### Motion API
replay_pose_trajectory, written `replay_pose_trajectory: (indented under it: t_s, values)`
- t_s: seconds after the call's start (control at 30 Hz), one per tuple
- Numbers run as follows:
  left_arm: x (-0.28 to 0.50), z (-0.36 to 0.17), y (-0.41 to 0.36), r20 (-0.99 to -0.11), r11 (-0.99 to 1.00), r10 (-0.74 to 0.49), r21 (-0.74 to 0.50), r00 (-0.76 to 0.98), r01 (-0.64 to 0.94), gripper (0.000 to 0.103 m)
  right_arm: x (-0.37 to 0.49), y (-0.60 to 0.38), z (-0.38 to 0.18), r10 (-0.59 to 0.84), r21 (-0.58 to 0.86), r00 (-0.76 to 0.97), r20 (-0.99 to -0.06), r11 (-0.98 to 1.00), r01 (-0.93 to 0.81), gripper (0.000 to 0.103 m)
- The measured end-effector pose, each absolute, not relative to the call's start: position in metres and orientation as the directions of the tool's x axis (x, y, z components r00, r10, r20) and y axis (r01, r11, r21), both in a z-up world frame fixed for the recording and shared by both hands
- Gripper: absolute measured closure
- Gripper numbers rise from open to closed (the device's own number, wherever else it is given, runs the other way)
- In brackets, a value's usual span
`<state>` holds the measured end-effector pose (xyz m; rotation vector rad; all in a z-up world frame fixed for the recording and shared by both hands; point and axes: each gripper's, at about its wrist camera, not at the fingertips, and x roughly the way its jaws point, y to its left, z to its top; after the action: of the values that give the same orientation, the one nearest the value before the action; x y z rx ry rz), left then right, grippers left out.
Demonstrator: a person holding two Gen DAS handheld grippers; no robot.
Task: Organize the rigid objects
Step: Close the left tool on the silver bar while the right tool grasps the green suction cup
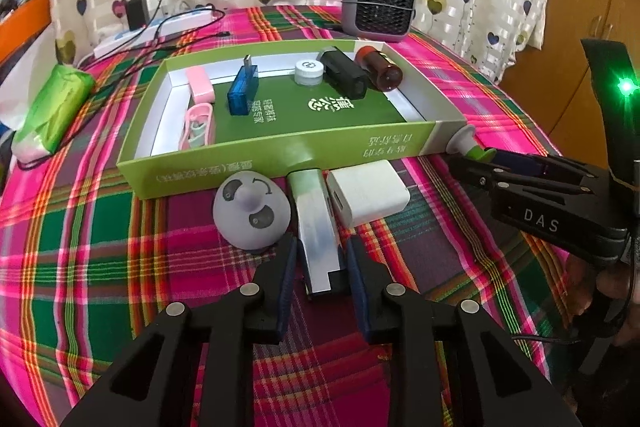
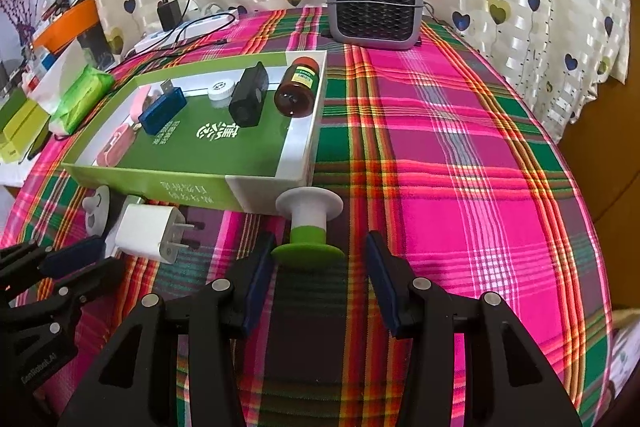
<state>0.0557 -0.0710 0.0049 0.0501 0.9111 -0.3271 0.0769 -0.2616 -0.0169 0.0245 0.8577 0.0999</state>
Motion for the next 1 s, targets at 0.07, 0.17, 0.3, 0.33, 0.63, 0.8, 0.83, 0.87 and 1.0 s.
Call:
replay_pose_trajectory:
  t_s: [0.07, 0.17, 0.3, 0.33, 0.63, 0.8, 0.83, 0.87, 1.0]
  values:
    - [0.054, 0.005, -0.070, -0.782, 0.949, -0.262, -0.101, 0.565, 0.300, 0.079, 0.077, -0.262, -0.016, 0.093, 0.061, 0.651, -0.754, 0.996, -0.071, 0.063]
    - [0.050, 0.005, -0.068, -0.780, 0.947, -0.266, -0.103, 0.566, 0.303, 0.079, 0.076, -0.263, -0.016, 0.103, 0.069, 0.652, -0.752, 0.995, -0.077, 0.068]
    - [0.043, 0.005, -0.065, -0.779, 0.943, -0.278, -0.109, 0.561, 0.315, 0.079, 0.074, -0.262, -0.016, 0.118, 0.078, 0.651, -0.749, 0.993, -0.091, 0.068]
    - [0.041, 0.005, -0.064, -0.779, 0.942, -0.280, -0.109, 0.561, 0.318, 0.079, 0.074, -0.262, -0.016, 0.121, 0.079, 0.651, -0.749, 0.992, -0.093, 0.068]
    - [0.020, 0.004, -0.058, -0.780, 0.941, -0.259, -0.070, 0.569, 0.332, 0.080, 0.063, -0.258, -0.017, 0.144, 0.087, 0.648, -0.748, 0.989, -0.120, 0.068]
    - [0.023, 0.004, -0.058, -0.783, 0.944, -0.252, -0.070, 0.569, 0.322, 0.080, 0.055, -0.256, -0.017, 0.146, 0.079, 0.649, -0.747, 0.988, -0.131, 0.068]
    - [0.024, 0.004, -0.059, -0.782, 0.945, -0.248, -0.067, 0.571, 0.319, 0.080, 0.055, -0.256, -0.017, 0.146, 0.078, 0.649, -0.747, 0.988, -0.132, 0.068]
    - [0.025, 0.004, -0.060, -0.781, 0.946, -0.244, -0.062, 0.574, 0.318, 0.080, 0.054, -0.255, -0.017, 0.147, 0.077, 0.649, -0.747, 0.988, -0.135, 0.068]
    - [0.030, 0.003, -0.066, -0.777, 0.947, -0.222, -0.028, 0.589, 0.320, 0.080, 0.052, -0.255, -0.017, 0.149, 0.078, 0.648, -0.746, 0.987, -0.138, 0.068]
